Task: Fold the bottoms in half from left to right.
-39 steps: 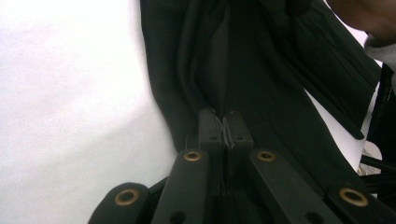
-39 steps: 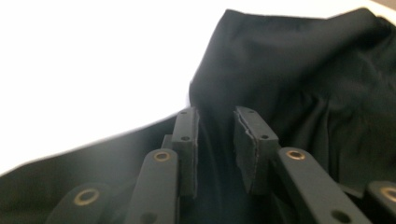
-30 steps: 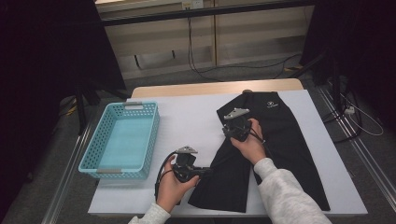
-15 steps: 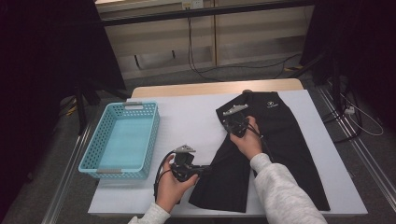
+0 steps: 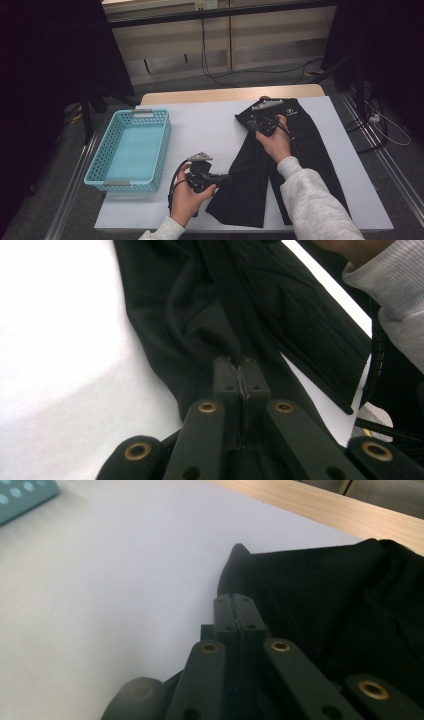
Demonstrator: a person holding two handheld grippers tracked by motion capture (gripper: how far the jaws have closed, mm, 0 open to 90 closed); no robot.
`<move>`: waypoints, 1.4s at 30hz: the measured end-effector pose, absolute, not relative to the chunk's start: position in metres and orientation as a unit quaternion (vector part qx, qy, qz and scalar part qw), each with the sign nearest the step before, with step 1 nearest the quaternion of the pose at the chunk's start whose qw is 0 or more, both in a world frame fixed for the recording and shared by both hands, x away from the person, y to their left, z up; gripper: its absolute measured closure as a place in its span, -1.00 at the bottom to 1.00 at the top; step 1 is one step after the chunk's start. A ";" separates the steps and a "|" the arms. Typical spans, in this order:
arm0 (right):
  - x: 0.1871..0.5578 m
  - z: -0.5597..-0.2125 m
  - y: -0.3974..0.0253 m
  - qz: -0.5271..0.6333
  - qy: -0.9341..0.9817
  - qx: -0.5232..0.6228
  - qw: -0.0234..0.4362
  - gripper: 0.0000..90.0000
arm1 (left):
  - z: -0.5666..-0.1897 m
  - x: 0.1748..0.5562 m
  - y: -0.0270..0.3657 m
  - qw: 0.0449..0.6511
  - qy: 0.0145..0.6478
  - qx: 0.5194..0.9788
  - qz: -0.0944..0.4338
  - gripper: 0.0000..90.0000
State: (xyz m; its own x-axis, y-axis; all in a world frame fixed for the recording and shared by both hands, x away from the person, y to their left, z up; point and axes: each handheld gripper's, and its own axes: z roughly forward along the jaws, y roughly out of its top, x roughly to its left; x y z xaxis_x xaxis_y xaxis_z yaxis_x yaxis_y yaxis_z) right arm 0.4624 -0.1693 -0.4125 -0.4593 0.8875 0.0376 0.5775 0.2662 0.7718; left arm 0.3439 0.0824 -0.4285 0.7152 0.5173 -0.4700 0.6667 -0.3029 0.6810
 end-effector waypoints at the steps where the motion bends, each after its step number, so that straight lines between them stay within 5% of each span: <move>1: 0.462 -0.411 -0.170 0.375 0.767 0.476 0.211 1.00 | -0.428 0.344 0.082 0.462 0.368 0.803 -0.081 0.98; 10: 0.462 -0.386 -0.197 0.376 0.754 0.484 0.236 1.00 | -0.403 0.342 0.053 0.497 0.330 0.796 -0.100 0.99; 14: 0.457 -0.357 -0.235 0.354 0.730 0.509 0.287 1.00 | -0.374 0.341 0.015 0.535 0.272 0.791 -0.121 0.97; 15: 0.456 -0.348 -0.250 0.352 0.716 0.521 0.303 1.00 | -0.369 0.343 0.005 0.546 0.256 0.788 -0.124 0.88; 17: 0.454 -0.331 -0.282 0.347 0.677 0.549 0.346 1.00 | -0.361 0.346 -0.005 0.563 0.244 0.781 -0.121 0.26; 18: 0.453 -0.328 -0.298 0.361 0.653 0.566 0.352 0.95 | -0.359 0.348 -0.006 0.563 0.242 0.783 -0.103 0.11; 20: 0.456 -0.330 -0.315 0.363 0.653 0.576 0.331 0.34 | -0.362 0.354 0.002 0.550 0.251 0.794 -0.062 -0.30; 21: 0.455 -0.334 -0.317 0.356 0.658 0.578 0.325 0.28 | -0.366 0.358 0.008 0.541 0.262 0.798 -0.053 -0.36; 32: 0.409 -0.402 -0.280 0.351 0.740 0.528 0.224 -0.01 | -0.430 0.383 0.080 0.456 0.343 0.821 0.002 -0.56; 42: 0.354 -0.437 -0.268 0.335 0.767 0.500 0.223 -0.12 | -0.442 0.392 0.106 0.436 0.364 0.823 0.019 -0.62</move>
State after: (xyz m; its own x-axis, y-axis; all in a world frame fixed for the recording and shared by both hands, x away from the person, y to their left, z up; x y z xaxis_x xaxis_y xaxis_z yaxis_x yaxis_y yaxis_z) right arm 0.3537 -0.2677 -0.4366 -0.4003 0.9163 -0.0063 0.6172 0.2747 0.7373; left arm 0.3919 0.1057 -0.4416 0.7342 0.6155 -0.2866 0.5827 -0.3546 0.7313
